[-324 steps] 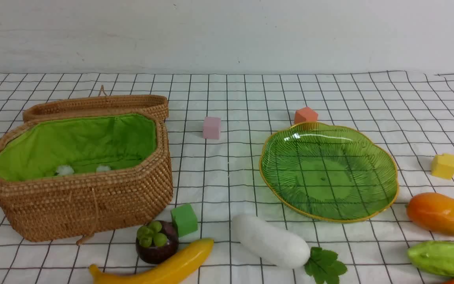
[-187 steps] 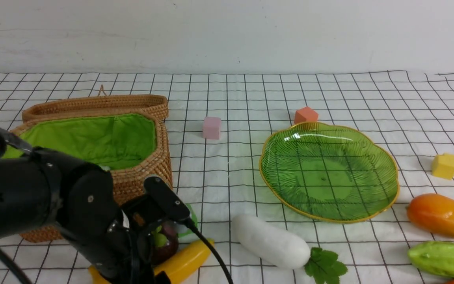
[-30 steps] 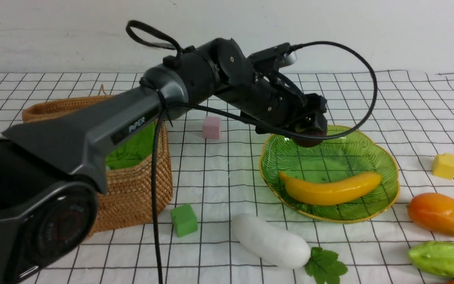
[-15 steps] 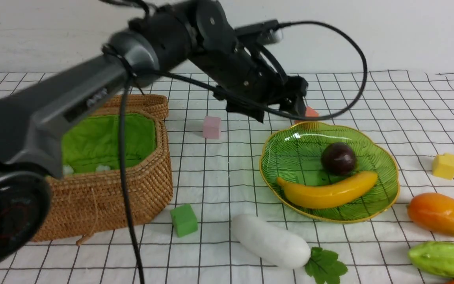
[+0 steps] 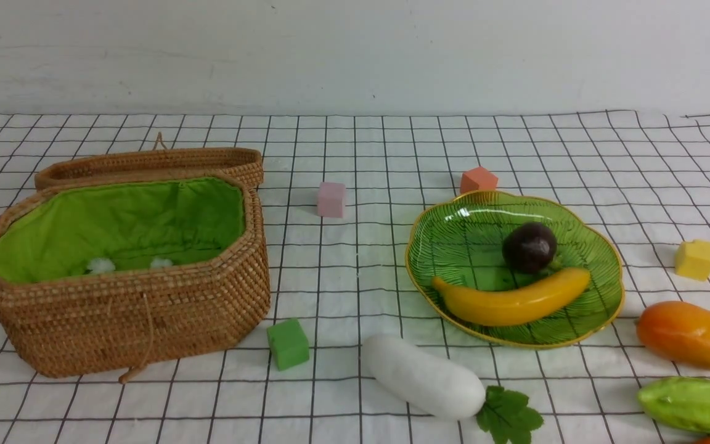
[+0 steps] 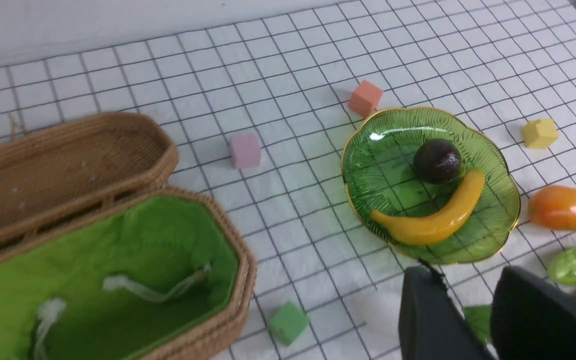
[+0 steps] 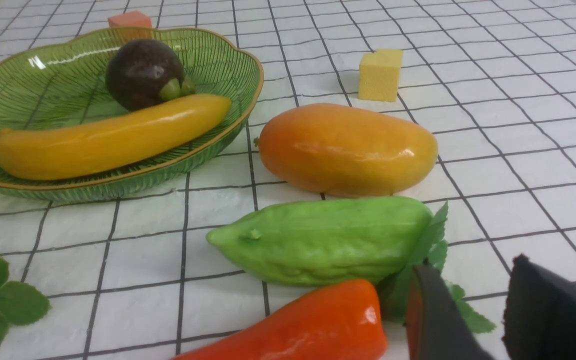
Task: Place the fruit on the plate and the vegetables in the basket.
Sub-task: Take a daikon with your right arm and place it on the basket on the left.
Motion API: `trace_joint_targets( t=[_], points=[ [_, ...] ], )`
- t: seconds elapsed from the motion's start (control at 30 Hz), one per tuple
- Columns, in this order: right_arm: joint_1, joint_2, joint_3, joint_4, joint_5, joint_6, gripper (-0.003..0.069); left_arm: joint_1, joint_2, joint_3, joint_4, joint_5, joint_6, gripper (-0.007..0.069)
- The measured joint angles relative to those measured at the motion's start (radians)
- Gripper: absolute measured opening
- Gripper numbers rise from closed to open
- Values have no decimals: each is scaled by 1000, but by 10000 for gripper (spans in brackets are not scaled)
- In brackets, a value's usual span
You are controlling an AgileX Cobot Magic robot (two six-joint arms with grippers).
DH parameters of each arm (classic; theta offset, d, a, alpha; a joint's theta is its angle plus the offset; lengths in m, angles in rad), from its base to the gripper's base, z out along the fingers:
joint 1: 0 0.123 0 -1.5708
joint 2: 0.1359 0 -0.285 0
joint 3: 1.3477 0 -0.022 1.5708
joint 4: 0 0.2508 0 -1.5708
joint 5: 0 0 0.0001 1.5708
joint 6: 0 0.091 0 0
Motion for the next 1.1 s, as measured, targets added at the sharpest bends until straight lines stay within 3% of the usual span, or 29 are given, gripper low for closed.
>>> trace_joint_targets(
  t=[0.23, 0.27, 0.4, 0.5, 0.7, 1.1],
  points=[
    [0, 0, 0, 0, 0, 0, 245, 0, -505, 557, 47, -39, -43, 81],
    [0, 0, 0, 0, 0, 0, 245, 0, -644, 716, 53, -94, -93, 68],
    [0, 0, 0, 0, 0, 0, 245, 0, -867, 1044, 33, -143, -215, 20],
    [0, 0, 0, 0, 0, 0, 245, 0, -950, 1174, -15, -165, -226, -13],
    [0, 0, 0, 0, 0, 0, 245, 0, -1099, 1198, -22, -284, -151, -13],
    [0, 0, 0, 0, 0, 0, 245, 0, -1200, 1198, -11, -268, -137, -13]
  ],
)
